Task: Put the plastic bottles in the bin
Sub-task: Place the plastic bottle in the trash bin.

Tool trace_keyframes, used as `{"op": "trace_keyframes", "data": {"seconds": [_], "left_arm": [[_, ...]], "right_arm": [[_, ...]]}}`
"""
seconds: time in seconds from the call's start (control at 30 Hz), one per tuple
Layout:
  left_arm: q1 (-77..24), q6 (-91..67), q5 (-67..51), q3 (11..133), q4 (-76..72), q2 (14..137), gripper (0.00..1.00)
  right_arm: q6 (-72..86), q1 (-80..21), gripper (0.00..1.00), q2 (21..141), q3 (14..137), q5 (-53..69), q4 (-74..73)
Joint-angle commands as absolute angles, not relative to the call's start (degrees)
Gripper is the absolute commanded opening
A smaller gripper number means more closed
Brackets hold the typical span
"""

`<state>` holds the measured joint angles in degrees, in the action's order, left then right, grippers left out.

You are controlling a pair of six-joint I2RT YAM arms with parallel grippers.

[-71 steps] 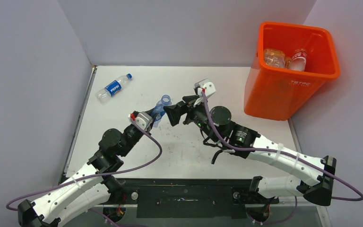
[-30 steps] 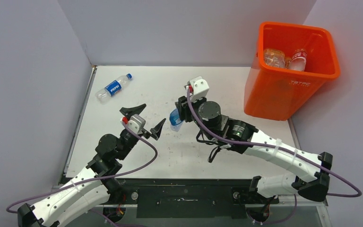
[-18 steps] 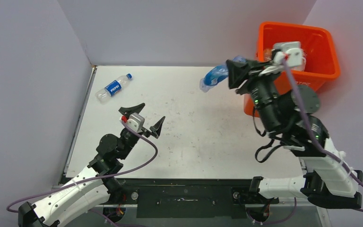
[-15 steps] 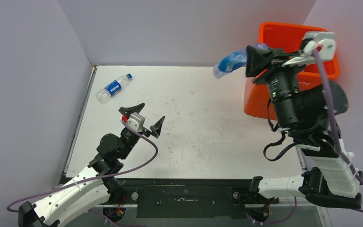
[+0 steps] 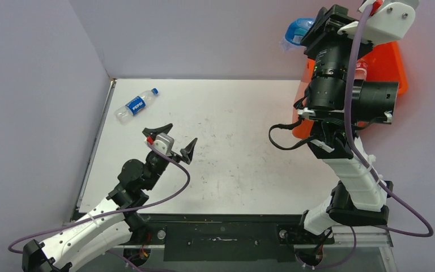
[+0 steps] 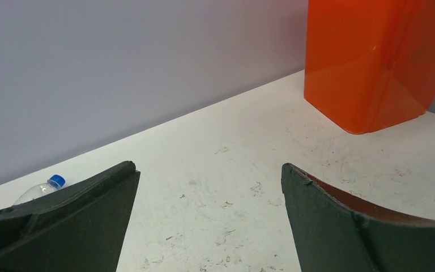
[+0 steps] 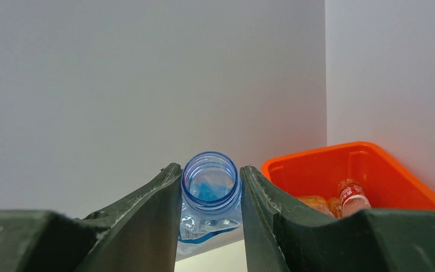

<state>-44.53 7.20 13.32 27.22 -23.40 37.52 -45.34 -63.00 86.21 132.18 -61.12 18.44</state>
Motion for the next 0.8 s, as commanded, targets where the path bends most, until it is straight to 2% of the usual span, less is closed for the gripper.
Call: {"op": "trace_keyframes", "data": {"seconds": [0.0, 0.27, 0.43, 0.5, 0.67, 0.77], "left_arm": [[-44.9, 6.0, 14.0, 28.3, -25.4, 37.5, 0.96], [-45.8, 6.9, 14.3, 27.9, -25.2, 36.9, 0.96], [-46.6, 7.3, 14.4, 27.8, -25.0, 36.5, 0.96], [-47.2, 7.7, 14.9, 27.5, -25.1, 36.5, 0.96], [-48.9, 8.7, 15.4, 27.3, -25.2, 37.6, 0.96], [-49.0, 8.3, 15.0, 27.4, -25.2, 37.4, 0.96]], "right_arm": [[-51.2, -62.1, 0.05, 87.5, 135.3, -62.2, 23.0], [-25.4, -46.9, 0.05, 93.3, 139.2, -53.7, 2.0], [3.8, -27.5, 0.05, 96.4, 141.5, -46.2, -15.6], [9.9, -22.3, 0.05, 94.4, 136.7, -46.4, -14.5], [23.0, -9.6, 0.05, 82.6, 114.9, -42.7, -1.1], [22.0, -3.9, 0.05, 80.7, 112.2, -41.5, 2.4]]}}
